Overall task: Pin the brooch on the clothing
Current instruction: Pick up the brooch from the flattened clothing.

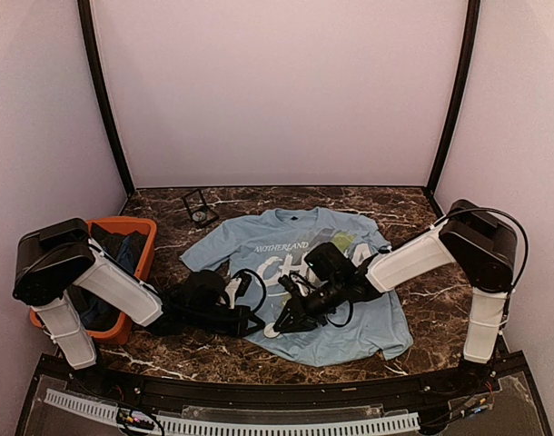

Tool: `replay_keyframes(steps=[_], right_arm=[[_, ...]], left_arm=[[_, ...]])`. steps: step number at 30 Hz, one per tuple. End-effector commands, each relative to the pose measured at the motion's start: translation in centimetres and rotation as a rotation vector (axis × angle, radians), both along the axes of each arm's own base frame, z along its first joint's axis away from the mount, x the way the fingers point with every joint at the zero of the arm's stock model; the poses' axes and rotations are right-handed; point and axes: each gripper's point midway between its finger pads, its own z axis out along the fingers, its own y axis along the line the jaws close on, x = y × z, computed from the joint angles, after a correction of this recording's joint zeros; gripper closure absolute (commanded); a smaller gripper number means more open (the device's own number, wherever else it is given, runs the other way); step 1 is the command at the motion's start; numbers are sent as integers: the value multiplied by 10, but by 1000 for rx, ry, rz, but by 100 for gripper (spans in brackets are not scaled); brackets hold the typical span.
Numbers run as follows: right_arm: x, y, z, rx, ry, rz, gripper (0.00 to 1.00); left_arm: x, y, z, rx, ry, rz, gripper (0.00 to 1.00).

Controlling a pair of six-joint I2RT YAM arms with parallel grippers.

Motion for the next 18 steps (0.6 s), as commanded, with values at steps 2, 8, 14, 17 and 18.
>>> replay_keyframes(steps=[2, 8, 14, 17, 18], right_arm=[[7, 10, 1, 3, -37, 11, 88], [11, 11, 5, -6, -65, 21, 100], [12, 4, 27, 22, -141, 44, 100], [13, 2, 56, 114, -238, 82, 100], [12, 2, 65, 145, -280, 102, 100]], left_arm=[[-8, 8, -16, 36, 35, -1, 99], [-8, 9, -14, 29, 32, 6, 99], [-3, 13, 9, -14, -26, 32, 95], [1, 13, 40, -49, -107, 22, 79], [2, 12, 47, -54, -125, 15, 76]])
